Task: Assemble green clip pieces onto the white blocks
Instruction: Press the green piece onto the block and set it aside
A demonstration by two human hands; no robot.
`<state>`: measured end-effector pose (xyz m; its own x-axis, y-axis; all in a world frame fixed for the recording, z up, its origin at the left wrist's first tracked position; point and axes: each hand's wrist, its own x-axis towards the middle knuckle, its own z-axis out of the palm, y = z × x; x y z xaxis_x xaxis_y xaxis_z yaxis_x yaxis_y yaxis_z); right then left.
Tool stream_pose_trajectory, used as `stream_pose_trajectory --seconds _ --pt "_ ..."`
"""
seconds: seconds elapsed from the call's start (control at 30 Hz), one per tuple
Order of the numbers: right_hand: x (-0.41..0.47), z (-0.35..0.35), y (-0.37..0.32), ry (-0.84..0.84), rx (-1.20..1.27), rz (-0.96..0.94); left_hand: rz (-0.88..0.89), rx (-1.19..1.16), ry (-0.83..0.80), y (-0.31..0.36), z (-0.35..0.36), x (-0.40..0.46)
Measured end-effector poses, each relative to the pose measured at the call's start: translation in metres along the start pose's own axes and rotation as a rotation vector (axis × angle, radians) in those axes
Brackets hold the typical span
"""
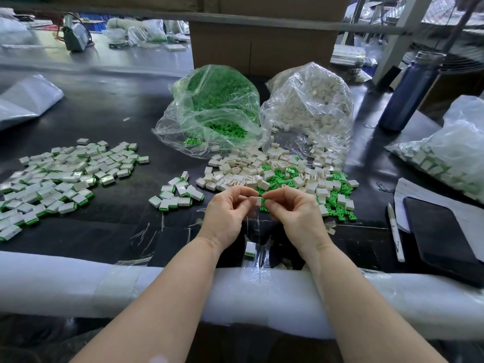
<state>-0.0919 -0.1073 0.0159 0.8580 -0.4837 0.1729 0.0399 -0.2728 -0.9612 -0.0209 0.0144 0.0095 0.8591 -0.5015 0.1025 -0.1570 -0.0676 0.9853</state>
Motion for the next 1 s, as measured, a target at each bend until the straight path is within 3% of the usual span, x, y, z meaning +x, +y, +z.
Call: stream_pose_trajectory --seconds 0.77,1.0 --pt "-0.0016 -0.0001 0.0005 -0.033 0.054 0.046 0.005 0.03 -0.075 -0.0003 0.0011 0.0" --pt "-0.0015 -0.0006 0.0006 -0.063 0.021 0.033 0.007 0.155 -0.11 -0.0002 0.0007 -0.002"
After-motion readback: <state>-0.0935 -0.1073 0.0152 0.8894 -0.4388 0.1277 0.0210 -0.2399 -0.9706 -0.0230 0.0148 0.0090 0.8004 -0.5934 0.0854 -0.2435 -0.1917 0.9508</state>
